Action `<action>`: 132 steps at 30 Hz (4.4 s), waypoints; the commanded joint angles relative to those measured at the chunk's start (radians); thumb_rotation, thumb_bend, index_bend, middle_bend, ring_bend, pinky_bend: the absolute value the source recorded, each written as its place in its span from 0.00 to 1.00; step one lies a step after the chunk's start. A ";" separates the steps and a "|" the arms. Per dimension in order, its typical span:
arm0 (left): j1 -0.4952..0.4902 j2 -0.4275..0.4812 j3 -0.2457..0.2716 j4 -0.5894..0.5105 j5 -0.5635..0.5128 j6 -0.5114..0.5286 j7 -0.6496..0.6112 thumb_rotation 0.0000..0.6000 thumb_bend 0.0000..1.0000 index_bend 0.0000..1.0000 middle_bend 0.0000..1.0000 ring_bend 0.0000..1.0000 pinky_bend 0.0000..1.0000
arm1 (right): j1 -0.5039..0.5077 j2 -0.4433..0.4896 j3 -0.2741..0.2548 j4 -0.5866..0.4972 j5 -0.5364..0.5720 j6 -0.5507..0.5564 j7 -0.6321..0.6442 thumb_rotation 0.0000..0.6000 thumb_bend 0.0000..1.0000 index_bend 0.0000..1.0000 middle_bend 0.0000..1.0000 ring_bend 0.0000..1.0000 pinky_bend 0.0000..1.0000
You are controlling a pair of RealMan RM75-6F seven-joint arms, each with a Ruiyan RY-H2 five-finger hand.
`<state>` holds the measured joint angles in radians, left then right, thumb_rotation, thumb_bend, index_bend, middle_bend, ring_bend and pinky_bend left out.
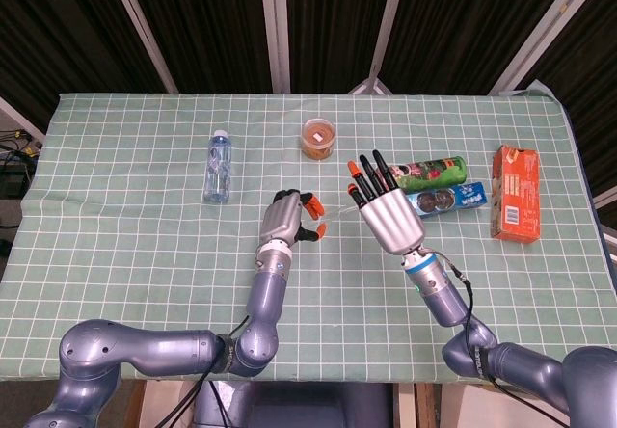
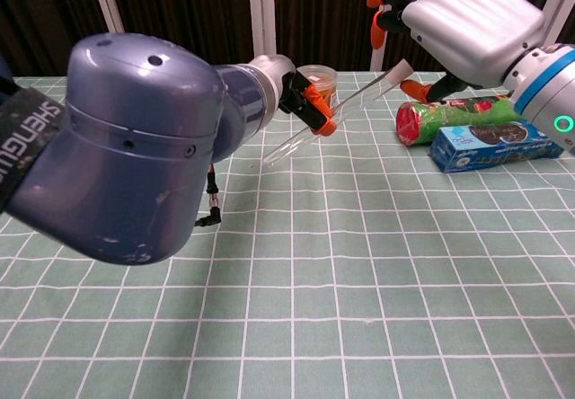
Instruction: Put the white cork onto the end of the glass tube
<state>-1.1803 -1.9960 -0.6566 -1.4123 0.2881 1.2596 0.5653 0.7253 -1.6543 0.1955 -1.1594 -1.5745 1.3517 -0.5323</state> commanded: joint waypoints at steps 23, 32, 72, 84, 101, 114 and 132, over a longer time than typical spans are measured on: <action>0.069 0.009 0.028 -0.015 0.107 0.007 -0.083 1.00 0.65 0.57 0.48 0.14 0.00 | -0.017 0.017 -0.001 -0.039 0.011 0.000 -0.030 1.00 0.37 0.27 0.11 0.06 0.00; 0.094 0.014 0.042 -0.018 0.135 0.004 -0.099 1.00 0.66 0.57 0.49 0.15 0.06 | -0.022 0.017 -0.003 -0.048 0.010 0.000 -0.038 1.00 0.37 0.27 0.11 0.06 0.00; 0.286 0.170 0.189 -0.240 0.285 0.041 -0.125 1.00 0.66 0.57 0.49 0.15 0.06 | -0.140 0.149 0.015 -0.163 0.084 0.068 -0.088 1.00 0.37 0.23 0.07 0.03 0.00; 0.363 0.183 0.336 -0.253 0.380 0.042 -0.136 1.00 0.66 0.57 0.49 0.15 0.06 | -0.164 0.203 0.037 -0.237 0.088 0.100 -0.082 1.00 0.37 0.23 0.06 0.03 0.00; 0.375 0.099 0.367 -0.131 0.443 0.005 -0.124 1.00 0.66 0.57 0.49 0.15 0.06 | -0.185 0.274 0.054 -0.369 0.077 0.125 -0.132 1.00 0.37 0.23 0.06 0.03 0.00; 0.365 0.029 0.355 -0.046 0.453 -0.021 -0.093 1.00 0.66 0.57 0.49 0.15 0.06 | -0.192 0.292 0.060 -0.421 0.069 0.129 -0.148 1.00 0.37 0.23 0.06 0.02 0.00; 0.377 0.022 0.345 -0.028 0.440 -0.036 -0.021 1.00 0.63 0.55 0.48 0.15 0.05 | -0.200 0.289 0.063 -0.425 0.075 0.128 -0.132 1.00 0.37 0.23 0.05 0.01 0.00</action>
<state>-0.8042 -1.9753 -0.3111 -1.4386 0.7292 1.2237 0.5428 0.5255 -1.3655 0.2584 -1.5836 -1.4999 1.4798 -0.6648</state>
